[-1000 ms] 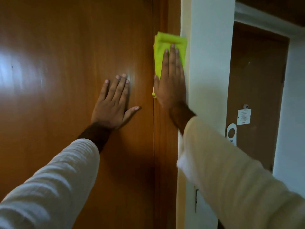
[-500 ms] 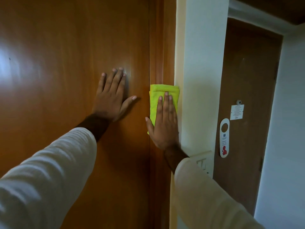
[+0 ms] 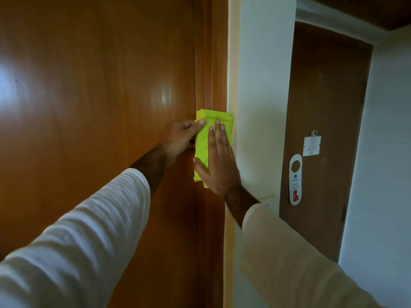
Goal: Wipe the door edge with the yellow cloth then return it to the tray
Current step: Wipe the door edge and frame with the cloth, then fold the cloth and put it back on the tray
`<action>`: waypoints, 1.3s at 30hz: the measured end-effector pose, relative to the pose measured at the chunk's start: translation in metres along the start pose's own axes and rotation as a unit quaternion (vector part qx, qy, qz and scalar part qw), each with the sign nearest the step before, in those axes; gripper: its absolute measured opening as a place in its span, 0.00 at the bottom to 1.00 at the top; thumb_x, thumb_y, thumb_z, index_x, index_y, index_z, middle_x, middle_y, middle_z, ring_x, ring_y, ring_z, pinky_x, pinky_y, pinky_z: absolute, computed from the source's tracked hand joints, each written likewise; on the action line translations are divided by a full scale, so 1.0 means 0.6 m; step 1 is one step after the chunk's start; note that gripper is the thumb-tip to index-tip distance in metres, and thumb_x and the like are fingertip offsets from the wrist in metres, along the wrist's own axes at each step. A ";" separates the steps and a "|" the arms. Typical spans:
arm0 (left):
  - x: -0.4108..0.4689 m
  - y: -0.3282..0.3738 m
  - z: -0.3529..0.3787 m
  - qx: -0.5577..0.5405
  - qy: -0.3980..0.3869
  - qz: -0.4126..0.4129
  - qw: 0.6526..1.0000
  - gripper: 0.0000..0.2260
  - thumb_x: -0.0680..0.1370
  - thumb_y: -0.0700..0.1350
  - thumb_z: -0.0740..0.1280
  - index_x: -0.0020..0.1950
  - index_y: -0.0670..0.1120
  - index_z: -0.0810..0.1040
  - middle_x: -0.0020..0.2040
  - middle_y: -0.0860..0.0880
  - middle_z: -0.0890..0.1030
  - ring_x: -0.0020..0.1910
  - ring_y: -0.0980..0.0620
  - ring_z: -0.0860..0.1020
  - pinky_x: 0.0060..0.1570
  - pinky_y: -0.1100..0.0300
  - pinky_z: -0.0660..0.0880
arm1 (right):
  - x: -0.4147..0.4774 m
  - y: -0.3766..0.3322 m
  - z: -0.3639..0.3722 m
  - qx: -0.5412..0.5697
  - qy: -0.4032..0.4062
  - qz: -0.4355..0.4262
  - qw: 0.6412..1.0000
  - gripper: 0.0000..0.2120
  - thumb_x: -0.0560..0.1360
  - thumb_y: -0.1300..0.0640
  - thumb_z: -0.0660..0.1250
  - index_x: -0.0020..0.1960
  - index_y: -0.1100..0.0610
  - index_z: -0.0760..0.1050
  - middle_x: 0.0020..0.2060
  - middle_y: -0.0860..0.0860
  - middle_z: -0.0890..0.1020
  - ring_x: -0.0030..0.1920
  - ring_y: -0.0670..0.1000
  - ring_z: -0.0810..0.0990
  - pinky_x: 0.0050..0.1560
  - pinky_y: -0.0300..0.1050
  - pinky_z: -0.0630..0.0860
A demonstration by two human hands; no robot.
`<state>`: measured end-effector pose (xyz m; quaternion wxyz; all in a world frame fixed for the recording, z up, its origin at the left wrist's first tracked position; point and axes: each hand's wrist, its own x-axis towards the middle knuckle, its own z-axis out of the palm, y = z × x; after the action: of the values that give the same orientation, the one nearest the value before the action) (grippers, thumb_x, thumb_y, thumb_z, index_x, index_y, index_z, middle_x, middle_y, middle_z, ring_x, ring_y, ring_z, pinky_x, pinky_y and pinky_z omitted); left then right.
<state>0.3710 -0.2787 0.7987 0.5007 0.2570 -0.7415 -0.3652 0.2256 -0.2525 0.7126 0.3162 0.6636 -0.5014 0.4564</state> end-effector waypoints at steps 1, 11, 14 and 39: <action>-0.003 -0.003 0.005 0.004 -0.001 0.005 1.000 0.14 0.80 0.55 0.70 0.52 0.44 0.85 0.50 0.43 0.87 0.48 0.50 0.86 0.51 0.51 0.82 | 0.000 0.000 -0.009 0.015 -0.012 -0.003 1.000 0.41 0.80 0.40 0.58 0.83 0.58 0.45 0.84 0.55 0.45 0.84 0.55 0.43 0.82 0.57 0.56; -0.048 0.028 0.018 -0.004 0.038 0.084 0.996 0.06 0.82 0.40 0.69 0.51 0.50 0.84 0.37 0.60 0.87 0.40 0.65 0.85 0.43 0.68 0.81 | 0.001 0.032 -0.153 0.193 0.130 0.055 0.971 0.27 0.77 0.51 0.71 0.71 0.61 0.68 0.62 0.58 0.77 0.62 0.54 0.78 0.62 0.45 0.79; -0.058 0.053 0.037 -0.030 0.025 0.095 0.995 0.06 0.81 0.39 0.70 0.56 0.44 0.84 0.42 0.57 0.88 0.43 0.62 0.86 0.48 0.65 0.82 | 0.020 0.052 -0.212 0.356 0.034 0.204 0.911 0.33 0.70 0.48 0.79 0.70 0.55 0.71 0.53 0.51 0.84 0.53 0.49 0.84 0.54 0.38 0.82; -0.172 -0.119 0.641 -0.214 -0.285 -0.173 0.918 0.19 0.82 0.30 0.60 0.43 0.47 0.85 0.35 0.52 0.88 0.31 0.58 0.85 0.30 0.64 0.81 | -0.408 0.410 -0.500 0.497 -0.001 0.561 0.661 0.14 0.77 0.64 0.59 0.55 0.57 0.81 0.55 0.61 0.82 0.53 0.62 0.80 0.57 0.55 0.80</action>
<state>0.0524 -0.1352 0.5951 0.2398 0.1530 -0.7011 -0.6539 -0.1153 0.0296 0.5923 -0.3775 0.3151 -0.4775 0.7281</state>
